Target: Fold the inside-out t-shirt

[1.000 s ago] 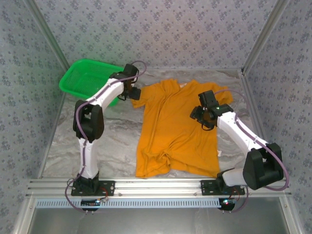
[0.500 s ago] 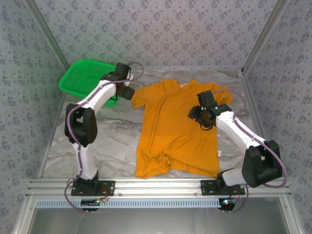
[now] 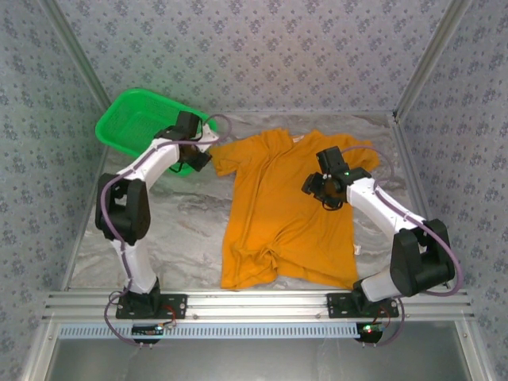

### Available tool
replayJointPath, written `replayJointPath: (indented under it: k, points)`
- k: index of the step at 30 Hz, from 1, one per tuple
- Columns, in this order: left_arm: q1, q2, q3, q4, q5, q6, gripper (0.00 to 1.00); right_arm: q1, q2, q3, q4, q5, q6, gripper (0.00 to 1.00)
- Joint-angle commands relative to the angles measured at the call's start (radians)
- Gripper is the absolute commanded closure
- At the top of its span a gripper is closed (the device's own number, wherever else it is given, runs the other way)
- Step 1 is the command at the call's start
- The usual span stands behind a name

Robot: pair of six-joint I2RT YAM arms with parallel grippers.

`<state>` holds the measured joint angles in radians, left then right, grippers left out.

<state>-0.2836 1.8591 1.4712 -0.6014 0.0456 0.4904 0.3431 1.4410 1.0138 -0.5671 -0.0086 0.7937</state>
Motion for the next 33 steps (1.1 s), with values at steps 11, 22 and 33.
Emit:
replayJointPath:
  k: [11,22,33]
  points:
    - [0.187,-0.445,-0.322,-0.187,0.256,0.296,0.76,0.005,0.068,0.077,0.004,-0.091,-0.077,0.39]
    - [0.133,-0.312,-0.090,-0.152,-0.234,-1.138,0.45,0.002,0.093,0.117,0.017,-0.158,-0.137,0.39]
    - [0.202,-0.126,-0.052,-0.162,-0.261,-1.454,0.38,0.043,0.117,0.140,0.019,-0.148,-0.157,0.39]
